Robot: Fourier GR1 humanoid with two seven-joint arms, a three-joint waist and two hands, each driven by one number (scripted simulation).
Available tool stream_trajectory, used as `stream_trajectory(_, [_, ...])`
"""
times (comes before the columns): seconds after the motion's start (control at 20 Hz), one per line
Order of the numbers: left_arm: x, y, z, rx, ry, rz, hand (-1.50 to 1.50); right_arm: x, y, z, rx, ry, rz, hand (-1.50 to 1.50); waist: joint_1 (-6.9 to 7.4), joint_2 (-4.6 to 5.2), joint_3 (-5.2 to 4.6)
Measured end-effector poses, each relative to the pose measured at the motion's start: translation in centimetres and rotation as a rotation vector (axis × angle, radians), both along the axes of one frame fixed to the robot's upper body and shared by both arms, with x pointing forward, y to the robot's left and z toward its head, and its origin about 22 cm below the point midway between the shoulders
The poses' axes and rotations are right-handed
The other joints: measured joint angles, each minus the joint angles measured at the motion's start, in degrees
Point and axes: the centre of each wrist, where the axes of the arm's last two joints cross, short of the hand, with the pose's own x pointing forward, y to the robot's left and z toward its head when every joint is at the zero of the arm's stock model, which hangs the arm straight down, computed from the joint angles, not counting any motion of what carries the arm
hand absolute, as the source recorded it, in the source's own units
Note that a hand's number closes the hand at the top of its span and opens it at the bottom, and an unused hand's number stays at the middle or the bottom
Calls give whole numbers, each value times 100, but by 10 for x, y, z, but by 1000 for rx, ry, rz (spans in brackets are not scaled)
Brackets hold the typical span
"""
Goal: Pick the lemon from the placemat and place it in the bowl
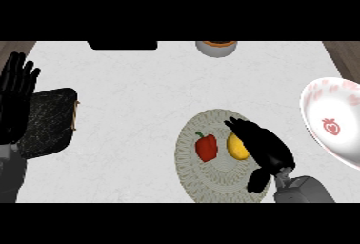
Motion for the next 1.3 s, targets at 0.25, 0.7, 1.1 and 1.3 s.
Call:
stream_trajectory(0.25, [-5, -6, -7, -2, 4, -1, 0, 8, 6, -16, -17, 16, -13, -150, 5, 0, 0])
stream_trajectory(0.7, [8, -10, -4, 2, 0, -2, 0, 21, -6, -37, -47, 46, -56, 150, -4, 2, 0])
stream_trajectory(1.1, [8, -7, -2, 3, -3, 4, 0, 26, -16, -46, -20, -66, 5, 150, -7, -17, -19])
stream_trajectory(1.3, [6, -5, 0, -2, -3, 2, 0, 28, -9, -44, -17, -104, 18, 150, -6, -18, -22])
